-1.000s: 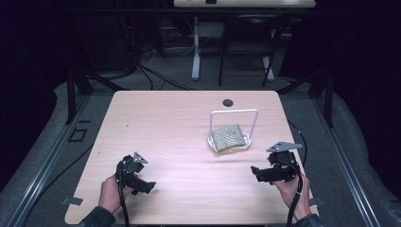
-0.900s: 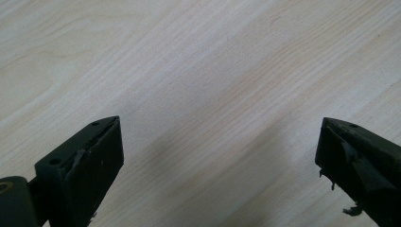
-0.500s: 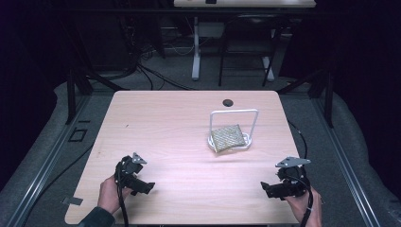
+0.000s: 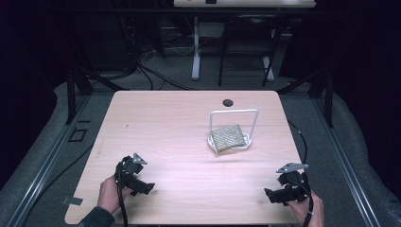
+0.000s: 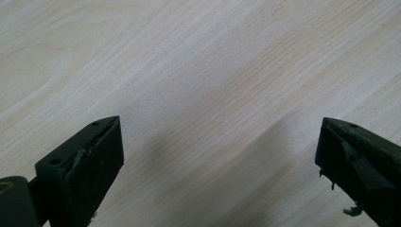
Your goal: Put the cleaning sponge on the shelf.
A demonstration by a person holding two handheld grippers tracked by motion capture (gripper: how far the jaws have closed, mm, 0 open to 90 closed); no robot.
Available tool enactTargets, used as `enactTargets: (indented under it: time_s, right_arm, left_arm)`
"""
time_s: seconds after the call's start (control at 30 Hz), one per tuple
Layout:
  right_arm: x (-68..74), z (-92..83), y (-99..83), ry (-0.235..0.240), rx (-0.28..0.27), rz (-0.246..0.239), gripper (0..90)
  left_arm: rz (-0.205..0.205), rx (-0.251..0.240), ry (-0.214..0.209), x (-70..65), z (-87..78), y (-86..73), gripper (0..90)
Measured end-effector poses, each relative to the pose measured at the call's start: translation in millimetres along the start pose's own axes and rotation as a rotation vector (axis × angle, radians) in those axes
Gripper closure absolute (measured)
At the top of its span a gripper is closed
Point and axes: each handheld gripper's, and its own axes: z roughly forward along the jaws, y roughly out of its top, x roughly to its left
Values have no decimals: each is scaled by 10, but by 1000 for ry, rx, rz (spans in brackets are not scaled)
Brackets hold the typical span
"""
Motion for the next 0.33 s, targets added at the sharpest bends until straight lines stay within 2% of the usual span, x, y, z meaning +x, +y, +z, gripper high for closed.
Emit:
enactTargets:
  time_s: [0.33]
  right_arm:
    - [-4,-1,9,1,0,-12,70]
  left_arm:
    - [1,15,-5,3,34,18,19]
